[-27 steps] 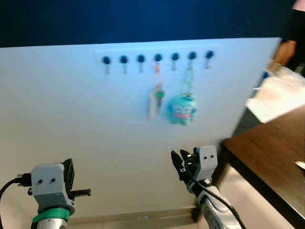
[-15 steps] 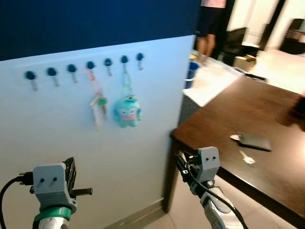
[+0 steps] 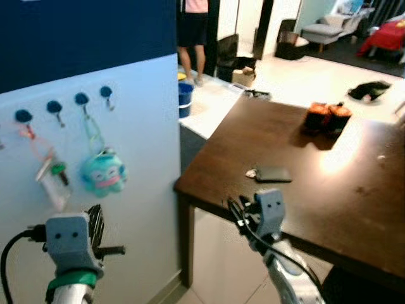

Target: Hang keys on a hook

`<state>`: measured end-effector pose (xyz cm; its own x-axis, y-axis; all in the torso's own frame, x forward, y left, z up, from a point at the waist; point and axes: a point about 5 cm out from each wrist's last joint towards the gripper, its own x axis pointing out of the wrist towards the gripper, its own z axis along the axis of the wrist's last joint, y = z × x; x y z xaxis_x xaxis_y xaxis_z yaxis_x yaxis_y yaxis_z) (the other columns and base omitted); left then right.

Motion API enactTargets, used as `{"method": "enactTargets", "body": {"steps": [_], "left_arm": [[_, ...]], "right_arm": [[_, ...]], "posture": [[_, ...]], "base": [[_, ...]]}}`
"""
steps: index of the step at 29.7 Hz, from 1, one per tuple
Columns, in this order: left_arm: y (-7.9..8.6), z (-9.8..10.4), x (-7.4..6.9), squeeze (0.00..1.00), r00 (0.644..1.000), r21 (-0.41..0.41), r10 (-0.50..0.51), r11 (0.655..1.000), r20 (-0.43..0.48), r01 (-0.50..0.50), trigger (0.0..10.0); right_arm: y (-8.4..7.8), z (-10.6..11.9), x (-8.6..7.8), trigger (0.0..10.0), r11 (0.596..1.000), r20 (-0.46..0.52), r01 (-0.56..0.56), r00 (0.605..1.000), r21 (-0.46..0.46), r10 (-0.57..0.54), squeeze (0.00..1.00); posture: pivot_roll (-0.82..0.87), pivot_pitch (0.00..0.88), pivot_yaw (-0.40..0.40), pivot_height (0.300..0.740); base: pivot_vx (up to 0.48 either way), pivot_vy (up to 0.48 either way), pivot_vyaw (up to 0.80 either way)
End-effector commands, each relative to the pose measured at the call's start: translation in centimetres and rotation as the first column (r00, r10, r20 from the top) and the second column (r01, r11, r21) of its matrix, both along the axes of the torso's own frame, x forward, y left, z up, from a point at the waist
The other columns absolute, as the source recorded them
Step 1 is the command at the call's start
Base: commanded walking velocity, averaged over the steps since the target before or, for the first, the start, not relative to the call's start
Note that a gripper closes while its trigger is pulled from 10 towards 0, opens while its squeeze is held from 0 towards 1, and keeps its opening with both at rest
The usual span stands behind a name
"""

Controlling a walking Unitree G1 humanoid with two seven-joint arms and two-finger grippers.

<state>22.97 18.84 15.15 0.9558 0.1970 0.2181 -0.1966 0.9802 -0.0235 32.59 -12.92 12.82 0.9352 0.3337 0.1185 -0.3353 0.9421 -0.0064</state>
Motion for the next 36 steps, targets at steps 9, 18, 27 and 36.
{"method": "enactTargets", "body": {"steps": [9, 18, 27, 36], "left_arm": [[-1.0, -2.6, -1.7, 0.0, 0.946, 0.037, -0.291, 0.954, -0.144, 0.299, 10.0], [-0.5, -2.4, -1.3, 0.0, 0.979, 0.0, -0.171, 0.985, -0.109, 0.172, 10.0], [-0.6, -2.1, -0.9, 0.0, 0.991, -0.038, -0.1, 0.995, -0.087, 0.097, 10.0], [-0.7, -1.9, -0.7, 0.0, 0.992, -0.049, -0.1, 0.994, -0.075, 0.097, 10.0]], "right_arm": [[-0.5, -2.5, -0.7, 10.0, 0.999, -0.075, -0.005, 0.997, -0.045, 0.002, 0.0], [-0.2, -2.3, -0.4, 10.0, 0.999, -0.07, -0.006, 0.998, -0.043, 0.003, 0.0], [-0.1, -2.4, -0.3, 10.0, 0.999, -0.063, -0.009, 0.998, -0.04, 0.007, 0.0], [0.0, -2.3, -0.2, 10.0, 0.999, -0.061, -0.007, 0.998, -0.038, 0.005, 0.0]], "posture": [[-0.07, 0.054, 0.106, 0.74], [-0.07, 0.056, 0.106, 0.74], [-0.07, 0.056, 0.107, 0.74], [-0.07, 0.056, 0.108, 0.74]], "base": [[0.0, 0.0, -0.8], [0.0, 0.0, -0.8], [0.0, 0.0, -0.8], [0.0, 0.0, -0.8]]}}
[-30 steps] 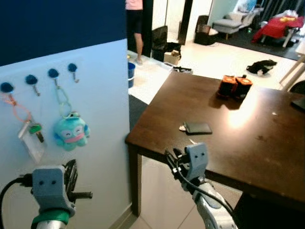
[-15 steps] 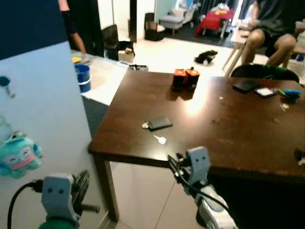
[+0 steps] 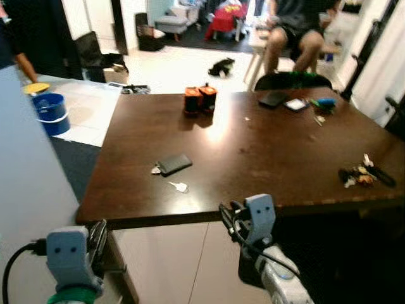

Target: Hang keys on a hook

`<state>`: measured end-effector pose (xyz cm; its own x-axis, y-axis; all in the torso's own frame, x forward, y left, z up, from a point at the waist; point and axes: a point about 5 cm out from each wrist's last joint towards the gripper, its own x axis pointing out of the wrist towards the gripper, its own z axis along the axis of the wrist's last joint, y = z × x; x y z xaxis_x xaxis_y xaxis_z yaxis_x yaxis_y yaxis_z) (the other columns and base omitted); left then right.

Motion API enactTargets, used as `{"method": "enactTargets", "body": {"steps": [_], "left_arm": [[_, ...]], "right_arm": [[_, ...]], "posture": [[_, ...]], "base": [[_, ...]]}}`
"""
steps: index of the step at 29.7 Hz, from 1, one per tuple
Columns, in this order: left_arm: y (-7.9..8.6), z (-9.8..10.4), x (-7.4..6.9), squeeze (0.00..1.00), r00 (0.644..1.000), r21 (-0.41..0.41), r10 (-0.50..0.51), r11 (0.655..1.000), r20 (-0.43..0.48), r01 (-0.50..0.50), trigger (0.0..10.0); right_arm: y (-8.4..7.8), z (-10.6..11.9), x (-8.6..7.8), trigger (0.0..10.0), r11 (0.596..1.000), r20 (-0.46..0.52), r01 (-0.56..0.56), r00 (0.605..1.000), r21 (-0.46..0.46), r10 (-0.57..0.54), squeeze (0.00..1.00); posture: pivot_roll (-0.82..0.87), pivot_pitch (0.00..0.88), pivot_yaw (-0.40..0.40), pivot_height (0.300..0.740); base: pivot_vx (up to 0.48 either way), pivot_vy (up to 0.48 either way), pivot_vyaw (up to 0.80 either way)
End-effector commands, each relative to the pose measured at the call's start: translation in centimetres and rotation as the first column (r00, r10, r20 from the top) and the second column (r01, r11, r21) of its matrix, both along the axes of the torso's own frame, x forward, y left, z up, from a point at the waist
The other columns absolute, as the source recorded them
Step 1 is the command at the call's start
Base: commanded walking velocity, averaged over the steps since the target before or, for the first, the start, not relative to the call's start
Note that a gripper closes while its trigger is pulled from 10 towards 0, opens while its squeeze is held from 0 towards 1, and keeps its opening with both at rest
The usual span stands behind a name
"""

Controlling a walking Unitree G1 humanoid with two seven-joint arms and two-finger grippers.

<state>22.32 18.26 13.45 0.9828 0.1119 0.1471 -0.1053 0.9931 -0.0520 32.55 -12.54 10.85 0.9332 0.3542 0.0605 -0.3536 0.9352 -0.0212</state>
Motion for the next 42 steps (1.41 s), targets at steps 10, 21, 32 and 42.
{"method": "enactTargets", "body": {"steps": [10, 21, 32, 42], "left_arm": [[-0.23, -0.02, 0.16, 0.0, 1.0, -0.024, 0.001, 1.0, -0.003, -0.001, 10.0], [-0.31, 0.39, 0.17, 0.0, 1.0, -0.057, -0.013, 0.998, 0.029, 0.015, 10.0], [-0.23, 0.5, 0.18, 0.0, 0.999, -0.065, -0.013, 0.998, 0.036, 0.015, 10.0], [-0.14, 0.13, 0.22, 0.0, 1.0, -0.075, -0.015, 0.997, 0.007, 0.015, 10.0]], "right_arm": [[-0.12, -0.25, -0.15, 10.0, 1.0, 0.007, -0.001, 1.0, -0.005, 0.001, 0.0], [-0.03, -0.17, -0.38, 10.0, 0.997, 0.041, -0.011, 0.999, -0.079, 0.014, 0.0], [0.03, -0.4, -0.47, 10.0, 0.999, -0.001, -0.023, 1.0, 0.023, 0.023, 0.0], [0.15, -0.35, -0.59, 10.0, 0.999, 0.003, -0.031, 1.0, 0.024, 0.031, 0.0]], "posture": [[-0.07, 0.056, 0.108, 0.74], [-0.07, 0.06, 0.11, 0.74], [-0.07, 0.062, 0.11, 0.74], [-0.08, 0.06, 0.109, 0.74]], "base": [[0.0, 0.0, -0.24], [0.249, 0.0, 0.36], [0.378, 0.0, 0.05], [0.067, 0.0, -0.16]]}}
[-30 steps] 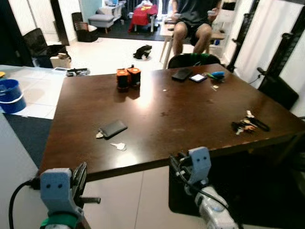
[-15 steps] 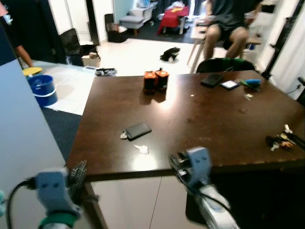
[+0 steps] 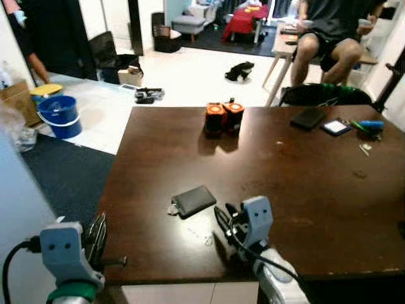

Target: Hang keys on a hook

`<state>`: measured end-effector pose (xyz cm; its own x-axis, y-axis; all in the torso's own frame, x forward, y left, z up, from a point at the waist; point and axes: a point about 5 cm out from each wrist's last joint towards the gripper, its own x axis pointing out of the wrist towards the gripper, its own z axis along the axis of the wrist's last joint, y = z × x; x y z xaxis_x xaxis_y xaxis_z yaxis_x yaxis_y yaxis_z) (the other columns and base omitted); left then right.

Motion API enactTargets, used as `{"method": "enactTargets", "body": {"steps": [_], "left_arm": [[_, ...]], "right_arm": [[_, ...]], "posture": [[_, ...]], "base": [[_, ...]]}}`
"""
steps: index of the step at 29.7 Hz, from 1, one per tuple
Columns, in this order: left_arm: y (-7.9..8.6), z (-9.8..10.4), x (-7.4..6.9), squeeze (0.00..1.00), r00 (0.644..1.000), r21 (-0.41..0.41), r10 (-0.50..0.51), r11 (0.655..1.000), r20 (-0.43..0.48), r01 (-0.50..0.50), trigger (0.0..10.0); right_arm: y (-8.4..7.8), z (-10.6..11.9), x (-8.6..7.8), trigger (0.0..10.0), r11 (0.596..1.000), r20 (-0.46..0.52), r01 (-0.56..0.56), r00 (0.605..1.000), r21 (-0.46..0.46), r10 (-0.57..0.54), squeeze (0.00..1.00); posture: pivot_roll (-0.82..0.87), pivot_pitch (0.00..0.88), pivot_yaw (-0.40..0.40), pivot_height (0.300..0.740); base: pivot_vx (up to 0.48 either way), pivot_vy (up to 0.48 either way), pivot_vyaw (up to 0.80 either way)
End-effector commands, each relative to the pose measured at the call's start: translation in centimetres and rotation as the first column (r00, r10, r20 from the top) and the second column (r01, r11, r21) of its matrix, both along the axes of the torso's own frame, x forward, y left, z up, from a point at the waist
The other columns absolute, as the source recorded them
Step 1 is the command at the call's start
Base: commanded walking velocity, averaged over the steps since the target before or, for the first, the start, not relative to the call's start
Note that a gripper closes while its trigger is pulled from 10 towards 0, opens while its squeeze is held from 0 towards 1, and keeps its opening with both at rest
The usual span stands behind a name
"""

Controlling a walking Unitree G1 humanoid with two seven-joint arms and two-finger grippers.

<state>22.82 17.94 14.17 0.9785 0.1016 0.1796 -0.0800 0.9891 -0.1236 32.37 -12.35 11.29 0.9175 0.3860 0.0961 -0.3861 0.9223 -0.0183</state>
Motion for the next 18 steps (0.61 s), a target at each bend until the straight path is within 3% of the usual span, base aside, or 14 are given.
{"method": "enactTargets", "body": {"steps": [1, 18], "left_arm": [[0.19, -0.61, -0.26, 0.0, 0.999, -0.015, 0.002, 1.0, -0.035, -0.003, 10.0], [0.44, -0.48, -0.17, 0.0, 1.0, -0.012, 0.011, 1.0, -0.022, -0.012, 10.0]], "right_arm": [[-0.07, -0.8, -0.42, 10.0, 1.0, -0.029, 0.007, 1.0, 0.008, -0.006, 0.0], [-0.48, -1.02, -0.58, 10.0, 1.0, -0.039, 0.023, 0.999, 0.012, -0.023, 0.0]], "posture": [[-0.08, 0.06, 0.109, 0.74], [-0.08, 0.046, 0.112, 0.74]], "base": [[0.0, 0.0, 0.0], [0.0, 0.0, 0.0]]}}
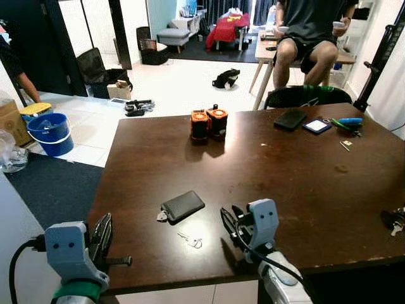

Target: Hang keys on a hook

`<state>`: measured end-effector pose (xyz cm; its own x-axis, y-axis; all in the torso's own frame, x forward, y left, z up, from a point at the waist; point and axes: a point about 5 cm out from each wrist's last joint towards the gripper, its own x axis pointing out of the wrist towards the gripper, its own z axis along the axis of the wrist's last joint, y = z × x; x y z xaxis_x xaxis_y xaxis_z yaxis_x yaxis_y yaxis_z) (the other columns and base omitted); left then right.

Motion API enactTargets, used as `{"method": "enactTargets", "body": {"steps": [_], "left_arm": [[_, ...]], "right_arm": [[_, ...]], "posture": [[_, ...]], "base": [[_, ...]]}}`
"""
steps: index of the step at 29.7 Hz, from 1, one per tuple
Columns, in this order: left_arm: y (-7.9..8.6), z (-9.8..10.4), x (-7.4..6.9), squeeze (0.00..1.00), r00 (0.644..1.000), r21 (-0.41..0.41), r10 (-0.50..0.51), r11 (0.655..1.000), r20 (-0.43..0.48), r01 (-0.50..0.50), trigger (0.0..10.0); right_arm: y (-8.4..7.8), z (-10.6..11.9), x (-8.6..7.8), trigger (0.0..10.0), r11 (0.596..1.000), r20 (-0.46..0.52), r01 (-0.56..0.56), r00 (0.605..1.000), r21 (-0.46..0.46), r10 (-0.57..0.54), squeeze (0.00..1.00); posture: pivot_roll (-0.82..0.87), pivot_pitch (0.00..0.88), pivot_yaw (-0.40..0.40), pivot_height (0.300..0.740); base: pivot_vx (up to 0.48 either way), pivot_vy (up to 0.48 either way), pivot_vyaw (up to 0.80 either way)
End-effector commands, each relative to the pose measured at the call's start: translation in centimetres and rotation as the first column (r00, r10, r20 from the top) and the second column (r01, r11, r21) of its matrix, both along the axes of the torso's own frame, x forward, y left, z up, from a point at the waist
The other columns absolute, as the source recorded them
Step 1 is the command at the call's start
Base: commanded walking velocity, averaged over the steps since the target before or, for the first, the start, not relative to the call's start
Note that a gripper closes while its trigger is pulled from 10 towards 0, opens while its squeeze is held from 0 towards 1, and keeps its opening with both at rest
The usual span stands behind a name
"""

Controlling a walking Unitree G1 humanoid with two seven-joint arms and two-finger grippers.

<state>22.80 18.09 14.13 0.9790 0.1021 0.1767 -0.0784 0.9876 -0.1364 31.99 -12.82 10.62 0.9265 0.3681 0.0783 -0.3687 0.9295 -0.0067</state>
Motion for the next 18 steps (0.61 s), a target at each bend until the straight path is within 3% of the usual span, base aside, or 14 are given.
{"method": "enactTargets", "body": {"steps": [1, 6, 18], "left_arm": [[0.29, -0.44, -0.11, 0.0, 1.0, 0.002, 0.013, 1.0, -0.023, -0.013, 10.0], [0.33, -0.37, -0.1, 0.0, 1.0, 0.004, 0.01, 1.0, -0.022, -0.01, 10.0], [0.45, -0.27, -0.2, 0.0, 1.0, 0.004, 0.013, 1.0, -0.021, -0.013, 10.0]], "right_arm": [[-0.04, -0.39, -0.2, 10.0, 1.0, -0.019, 0.006, 1.0, 0.01, -0.006, 0.0], [-0.04, -0.42, -0.2, 10.0, 1.0, -0.021, 0.009, 1.0, 0.012, -0.009, 0.0], [0.0, -0.39, -0.06, 10.0, 1.0, -0.022, 0.012, 1.0, 0.015, -0.012, 0.0]], "posture": [[-0.08, 0.046, 0.112, 0.74], [-0.08, 0.052, 0.115, 0.74], [-0.07, 0.054, 0.116, 0.74]], "base": [[0.0, 0.0, 0.0], [-0.054, 0.0, 0.0], [-0.388, 0.0, 0.0]]}}
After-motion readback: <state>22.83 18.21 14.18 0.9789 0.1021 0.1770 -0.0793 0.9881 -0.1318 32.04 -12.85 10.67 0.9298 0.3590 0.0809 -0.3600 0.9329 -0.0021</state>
